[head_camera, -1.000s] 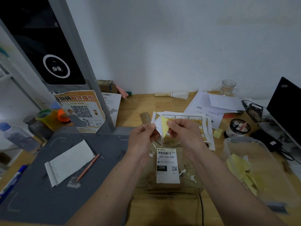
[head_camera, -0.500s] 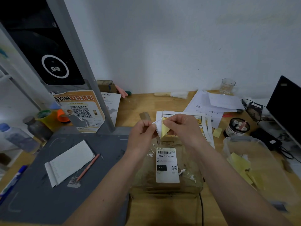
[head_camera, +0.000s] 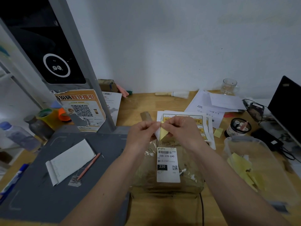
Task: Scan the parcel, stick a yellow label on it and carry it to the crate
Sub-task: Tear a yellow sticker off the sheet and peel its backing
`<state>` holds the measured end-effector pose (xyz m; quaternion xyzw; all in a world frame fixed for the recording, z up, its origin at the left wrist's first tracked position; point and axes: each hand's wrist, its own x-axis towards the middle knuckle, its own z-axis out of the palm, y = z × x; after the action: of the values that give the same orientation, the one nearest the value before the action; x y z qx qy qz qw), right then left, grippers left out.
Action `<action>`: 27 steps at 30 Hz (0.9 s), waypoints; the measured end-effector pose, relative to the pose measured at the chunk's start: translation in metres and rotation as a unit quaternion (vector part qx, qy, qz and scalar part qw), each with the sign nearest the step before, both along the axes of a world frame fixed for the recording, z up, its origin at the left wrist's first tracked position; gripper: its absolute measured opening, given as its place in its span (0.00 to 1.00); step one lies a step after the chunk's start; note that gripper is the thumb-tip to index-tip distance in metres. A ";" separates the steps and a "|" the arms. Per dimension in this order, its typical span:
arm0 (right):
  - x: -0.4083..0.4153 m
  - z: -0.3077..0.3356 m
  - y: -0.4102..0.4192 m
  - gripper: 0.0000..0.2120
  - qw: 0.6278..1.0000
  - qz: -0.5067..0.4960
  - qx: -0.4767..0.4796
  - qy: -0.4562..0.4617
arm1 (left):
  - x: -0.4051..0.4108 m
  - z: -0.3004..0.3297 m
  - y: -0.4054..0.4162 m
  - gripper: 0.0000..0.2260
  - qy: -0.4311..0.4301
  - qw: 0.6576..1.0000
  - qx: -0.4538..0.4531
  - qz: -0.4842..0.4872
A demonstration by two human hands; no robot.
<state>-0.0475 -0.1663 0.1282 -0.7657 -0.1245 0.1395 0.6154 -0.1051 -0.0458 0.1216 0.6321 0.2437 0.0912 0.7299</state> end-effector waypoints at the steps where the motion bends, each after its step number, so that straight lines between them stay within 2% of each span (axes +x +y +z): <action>1: 0.000 0.000 0.000 0.04 1.000 0.001 0.003 0.004 | 0.000 0.000 0.001 0.05 0.004 1.000 -0.003 0.001; 8: 0.002 0.001 -0.002 0.05 1.000 0.001 0.021 0.022 | 0.002 0.002 0.003 0.04 0.010 0.998 -0.058 0.014; 27: 0.006 -0.001 -0.003 0.08 1.000 -0.014 0.009 0.012 | 0.003 0.001 0.003 0.02 0.008 0.995 -0.095 0.039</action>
<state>-0.0414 -0.1698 0.1268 -0.7599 -0.1078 0.1388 0.6258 -0.1018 -0.0431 0.1224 0.5507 0.2811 0.0911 0.7807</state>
